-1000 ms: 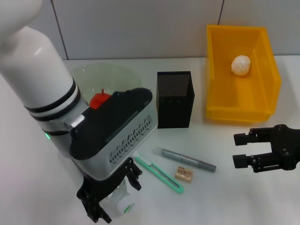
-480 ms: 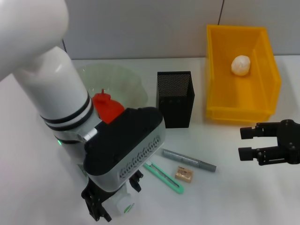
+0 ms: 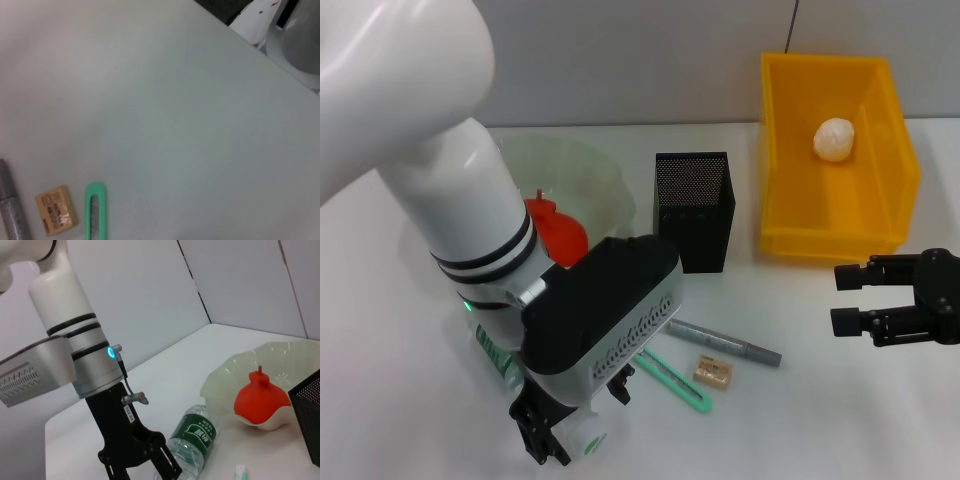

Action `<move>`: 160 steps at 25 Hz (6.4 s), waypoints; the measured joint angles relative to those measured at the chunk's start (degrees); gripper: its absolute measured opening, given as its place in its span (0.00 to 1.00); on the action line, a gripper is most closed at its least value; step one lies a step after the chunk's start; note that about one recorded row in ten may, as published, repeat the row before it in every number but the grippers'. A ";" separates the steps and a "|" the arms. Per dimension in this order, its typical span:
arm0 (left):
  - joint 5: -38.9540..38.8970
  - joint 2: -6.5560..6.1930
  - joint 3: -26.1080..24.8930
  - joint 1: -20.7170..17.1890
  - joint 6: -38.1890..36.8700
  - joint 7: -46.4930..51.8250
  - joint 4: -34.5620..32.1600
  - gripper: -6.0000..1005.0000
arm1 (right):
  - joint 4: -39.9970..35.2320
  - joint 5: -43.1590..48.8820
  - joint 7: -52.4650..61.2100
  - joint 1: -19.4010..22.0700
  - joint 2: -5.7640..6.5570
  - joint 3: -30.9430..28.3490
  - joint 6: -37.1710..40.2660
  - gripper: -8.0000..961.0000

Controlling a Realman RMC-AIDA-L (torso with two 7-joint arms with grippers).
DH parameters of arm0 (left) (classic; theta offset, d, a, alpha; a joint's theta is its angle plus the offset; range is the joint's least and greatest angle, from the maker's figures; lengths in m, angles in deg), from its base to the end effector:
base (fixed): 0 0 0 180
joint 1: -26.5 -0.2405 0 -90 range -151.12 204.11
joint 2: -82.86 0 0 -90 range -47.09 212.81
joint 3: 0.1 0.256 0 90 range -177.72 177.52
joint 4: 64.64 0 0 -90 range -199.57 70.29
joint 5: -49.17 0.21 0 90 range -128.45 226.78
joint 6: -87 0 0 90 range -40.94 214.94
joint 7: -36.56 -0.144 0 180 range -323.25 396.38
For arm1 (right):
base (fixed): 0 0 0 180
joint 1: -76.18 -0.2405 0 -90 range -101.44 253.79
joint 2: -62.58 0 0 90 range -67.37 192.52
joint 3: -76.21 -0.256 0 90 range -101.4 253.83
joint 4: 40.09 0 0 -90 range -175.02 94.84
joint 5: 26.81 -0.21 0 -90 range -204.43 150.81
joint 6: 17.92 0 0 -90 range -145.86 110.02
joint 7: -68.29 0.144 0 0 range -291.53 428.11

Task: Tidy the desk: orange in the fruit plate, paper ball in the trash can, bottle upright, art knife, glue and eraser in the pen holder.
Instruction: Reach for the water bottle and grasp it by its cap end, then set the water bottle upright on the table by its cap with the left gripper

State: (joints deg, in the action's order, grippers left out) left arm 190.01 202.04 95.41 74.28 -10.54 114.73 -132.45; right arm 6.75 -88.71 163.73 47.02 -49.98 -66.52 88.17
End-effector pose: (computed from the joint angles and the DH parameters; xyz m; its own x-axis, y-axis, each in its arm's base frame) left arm -0.1258 0.3260 -0.0591 0.6222 -0.7130 -0.3234 -0.5617 -0.6942 0.4501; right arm 0.2643 0.3138 0.0696 0.7684 -0.4764 -0.4273 -0.5202 -0.8539 0.0165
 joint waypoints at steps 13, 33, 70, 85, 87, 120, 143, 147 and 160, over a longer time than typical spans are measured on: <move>0.50 0.00 3.68 -1.96 4.05 -1.27 0.88 0.80 | -0.07 0.03 -0.79 0.16 -0.07 -0.39 -0.29 0.82; 1.90 0.00 6.64 -2.74 7.43 -3.06 0.93 0.67 | -0.44 0.03 -1.56 0.06 -0.30 -1.32 -0.35 0.82; 1.57 -0.10 -0.35 -2.56 0.05 6.04 -3.58 0.45 | 0.06 -0.42 -1.66 -0.46 0.10 -1.31 0.31 0.82; -0.65 -0.45 -22.31 -0.58 -8.96 12.65 -3.16 0.45 | 0.30 -0.61 -2.19 -0.61 0.34 -1.32 1.80 0.82; -0.56 -0.74 -28.01 -0.48 -9.58 13.10 -2.72 0.45 | 0.29 -0.70 -2.19 -0.57 0.34 -1.31 1.88 0.82; -7.80 -6.00 -57.78 -7.20 -14.65 26.88 -3.10 0.45 | 0.18 -1.46 -7.30 0.25 0.75 -2.85 6.25 0.82; -9.56 -7.27 -62.11 -12.54 -10.64 29.58 -5.32 0.45 | 3.64 2.40 -13.69 0.01 -0.31 -2.25 4.16 0.82; -9.58 -7.30 -62.38 -14.18 -7.95 28.91 -5.31 0.45 | 3.44 2.41 -13.71 -0.15 -0.41 -1.08 3.94 0.82; -10.94 -5.57 -62.41 -18.40 -2.78 25.41 -5.54 0.45 | 3.55 2.41 -13.71 -0.44 -0.64 0.27 3.09 0.82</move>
State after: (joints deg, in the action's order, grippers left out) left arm 179.07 196.46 32.99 55.88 -13.33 140.14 -137.99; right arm 10.30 -86.30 150.02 46.58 -50.62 -66.25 91.26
